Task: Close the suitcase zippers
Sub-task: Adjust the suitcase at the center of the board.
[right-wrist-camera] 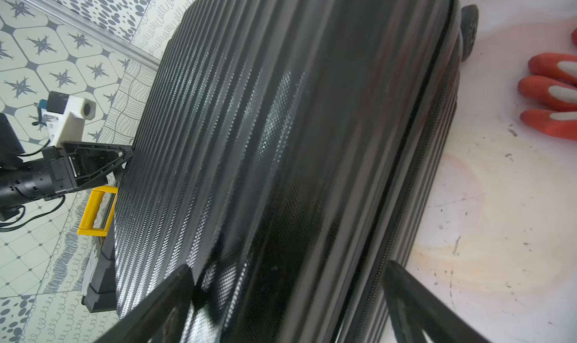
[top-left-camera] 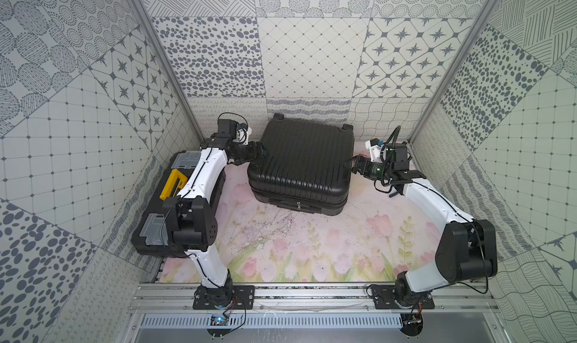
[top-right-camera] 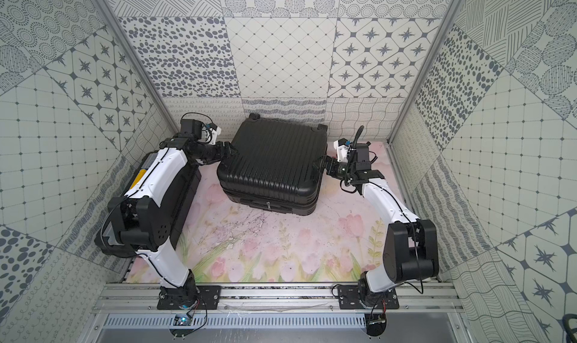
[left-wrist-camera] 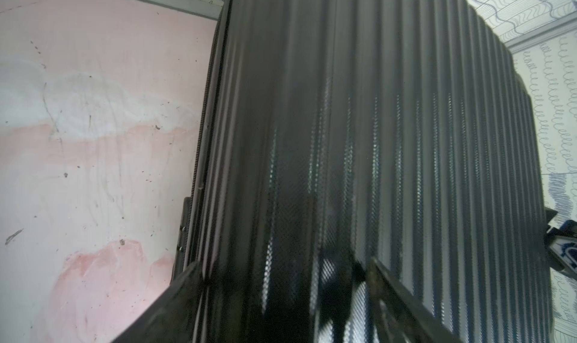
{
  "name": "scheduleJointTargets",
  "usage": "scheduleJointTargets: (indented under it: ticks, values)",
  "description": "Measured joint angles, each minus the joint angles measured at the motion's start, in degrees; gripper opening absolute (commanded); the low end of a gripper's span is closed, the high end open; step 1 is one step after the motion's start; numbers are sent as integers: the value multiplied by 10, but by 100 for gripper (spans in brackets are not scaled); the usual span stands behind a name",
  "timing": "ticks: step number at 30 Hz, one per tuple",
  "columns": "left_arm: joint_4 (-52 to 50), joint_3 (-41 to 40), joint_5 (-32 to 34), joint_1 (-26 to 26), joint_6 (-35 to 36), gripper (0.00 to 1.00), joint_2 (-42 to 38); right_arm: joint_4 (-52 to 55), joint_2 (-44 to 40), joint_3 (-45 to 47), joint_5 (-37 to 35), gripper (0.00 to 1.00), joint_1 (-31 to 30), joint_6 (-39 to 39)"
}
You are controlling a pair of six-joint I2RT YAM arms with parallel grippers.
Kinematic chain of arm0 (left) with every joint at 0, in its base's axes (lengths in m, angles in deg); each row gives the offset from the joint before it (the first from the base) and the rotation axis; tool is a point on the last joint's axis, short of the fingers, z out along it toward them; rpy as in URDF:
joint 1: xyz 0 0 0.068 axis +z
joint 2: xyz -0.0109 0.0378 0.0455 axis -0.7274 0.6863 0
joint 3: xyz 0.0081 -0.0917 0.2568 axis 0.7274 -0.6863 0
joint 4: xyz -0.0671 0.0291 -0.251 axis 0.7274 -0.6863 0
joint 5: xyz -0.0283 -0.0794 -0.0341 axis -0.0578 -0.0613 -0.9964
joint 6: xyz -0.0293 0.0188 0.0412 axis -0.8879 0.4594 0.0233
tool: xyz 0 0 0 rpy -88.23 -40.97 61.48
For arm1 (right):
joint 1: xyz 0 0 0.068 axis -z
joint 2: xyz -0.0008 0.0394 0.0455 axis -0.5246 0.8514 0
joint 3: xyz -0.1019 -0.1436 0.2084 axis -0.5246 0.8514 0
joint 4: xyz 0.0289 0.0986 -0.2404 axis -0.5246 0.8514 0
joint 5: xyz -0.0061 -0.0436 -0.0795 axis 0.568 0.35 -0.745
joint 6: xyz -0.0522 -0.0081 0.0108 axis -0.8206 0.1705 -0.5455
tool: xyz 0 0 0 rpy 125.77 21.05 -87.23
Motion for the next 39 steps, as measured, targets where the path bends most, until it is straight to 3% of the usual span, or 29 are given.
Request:
scheduleJointTargets:
  ticks: [15,25,39]
  values:
    - [66,-108,-40,-12,-2,76,-60,26,51,-55,55,91,21,-32]
    - [82,-221,-14,-66,-30,75,-165,173,98,-163,42,88,43,-177]
    - [89,-358,58,-151,-157,74,-322,329,221,-335,120,84,61,-339]
